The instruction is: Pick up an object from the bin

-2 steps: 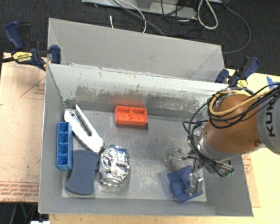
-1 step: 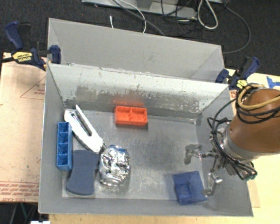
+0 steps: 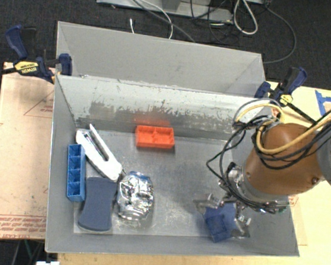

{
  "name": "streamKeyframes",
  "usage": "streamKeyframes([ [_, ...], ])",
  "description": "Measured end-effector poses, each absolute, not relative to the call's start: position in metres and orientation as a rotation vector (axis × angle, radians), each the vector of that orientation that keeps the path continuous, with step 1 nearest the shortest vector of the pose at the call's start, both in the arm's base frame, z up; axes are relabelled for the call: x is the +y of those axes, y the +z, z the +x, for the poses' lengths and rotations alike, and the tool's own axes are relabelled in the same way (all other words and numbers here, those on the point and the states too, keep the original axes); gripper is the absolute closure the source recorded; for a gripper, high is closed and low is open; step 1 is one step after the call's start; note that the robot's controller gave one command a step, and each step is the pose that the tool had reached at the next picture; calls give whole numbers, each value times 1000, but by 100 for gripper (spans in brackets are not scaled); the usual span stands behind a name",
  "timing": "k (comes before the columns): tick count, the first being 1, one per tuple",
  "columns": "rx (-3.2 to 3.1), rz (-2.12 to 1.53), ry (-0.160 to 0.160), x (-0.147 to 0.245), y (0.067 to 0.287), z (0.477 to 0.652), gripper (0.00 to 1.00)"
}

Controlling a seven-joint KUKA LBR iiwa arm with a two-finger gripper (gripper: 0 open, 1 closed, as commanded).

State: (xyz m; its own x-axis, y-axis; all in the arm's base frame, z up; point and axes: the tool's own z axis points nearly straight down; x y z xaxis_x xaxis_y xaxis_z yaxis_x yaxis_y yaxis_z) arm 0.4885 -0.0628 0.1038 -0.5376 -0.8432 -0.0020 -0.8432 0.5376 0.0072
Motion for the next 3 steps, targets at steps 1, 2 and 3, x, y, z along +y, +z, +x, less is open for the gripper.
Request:
streamKeyframes([
  [1,-2788,1469,1,-74,100,491,0],
  [2,-2476,1948,-9,-68,70,501,100],
  [3,-2477,1948,-9,-68,70,501,100],
])
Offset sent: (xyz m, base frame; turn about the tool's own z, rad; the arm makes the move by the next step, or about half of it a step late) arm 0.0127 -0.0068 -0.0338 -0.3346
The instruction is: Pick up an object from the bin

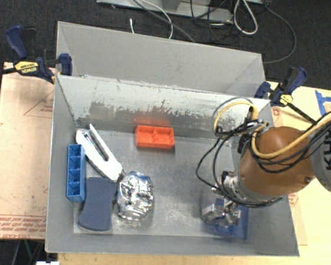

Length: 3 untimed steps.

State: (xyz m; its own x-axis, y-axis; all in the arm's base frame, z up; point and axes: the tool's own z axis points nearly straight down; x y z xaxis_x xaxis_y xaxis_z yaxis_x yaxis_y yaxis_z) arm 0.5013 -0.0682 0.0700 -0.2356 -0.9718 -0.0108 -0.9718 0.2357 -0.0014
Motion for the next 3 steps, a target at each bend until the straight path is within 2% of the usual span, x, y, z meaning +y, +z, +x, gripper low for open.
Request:
streamKeyframes([
  [1,2464,-1933,12,-67,89,501,100],
  [2,2464,-1931,10,-67,99,501,100],
  [3,2470,-1935,26,-66,116,499,100],
])
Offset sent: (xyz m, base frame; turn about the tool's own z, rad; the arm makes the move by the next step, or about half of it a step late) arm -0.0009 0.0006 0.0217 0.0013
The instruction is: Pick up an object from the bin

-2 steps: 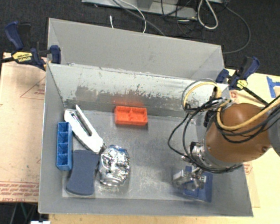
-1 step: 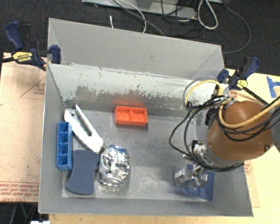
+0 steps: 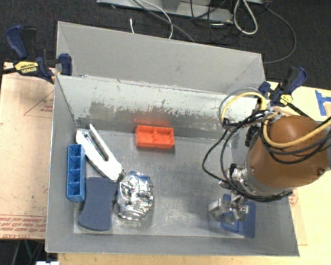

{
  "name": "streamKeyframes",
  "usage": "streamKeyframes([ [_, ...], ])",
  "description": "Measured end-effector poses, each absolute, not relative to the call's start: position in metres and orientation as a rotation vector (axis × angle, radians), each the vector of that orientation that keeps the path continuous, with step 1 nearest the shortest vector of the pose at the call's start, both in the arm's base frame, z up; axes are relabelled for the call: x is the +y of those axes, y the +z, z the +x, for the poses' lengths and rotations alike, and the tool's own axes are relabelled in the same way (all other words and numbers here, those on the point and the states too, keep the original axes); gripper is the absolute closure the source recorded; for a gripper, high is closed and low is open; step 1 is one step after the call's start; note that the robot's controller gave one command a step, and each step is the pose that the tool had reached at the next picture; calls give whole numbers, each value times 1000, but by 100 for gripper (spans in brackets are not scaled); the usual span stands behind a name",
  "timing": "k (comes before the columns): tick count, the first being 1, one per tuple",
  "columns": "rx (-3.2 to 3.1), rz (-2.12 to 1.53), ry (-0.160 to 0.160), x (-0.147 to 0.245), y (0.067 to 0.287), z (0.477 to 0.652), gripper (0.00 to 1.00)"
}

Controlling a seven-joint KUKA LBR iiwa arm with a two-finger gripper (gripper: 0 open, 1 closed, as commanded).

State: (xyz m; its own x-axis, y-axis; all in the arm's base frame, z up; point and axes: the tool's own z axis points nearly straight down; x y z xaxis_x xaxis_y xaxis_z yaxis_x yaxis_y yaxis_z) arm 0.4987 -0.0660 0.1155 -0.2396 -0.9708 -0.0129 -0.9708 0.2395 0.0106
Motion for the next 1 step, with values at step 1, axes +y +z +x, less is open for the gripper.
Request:
streamKeyframes([
  [1,2467,-1932,18,-66,155,500,100],
])
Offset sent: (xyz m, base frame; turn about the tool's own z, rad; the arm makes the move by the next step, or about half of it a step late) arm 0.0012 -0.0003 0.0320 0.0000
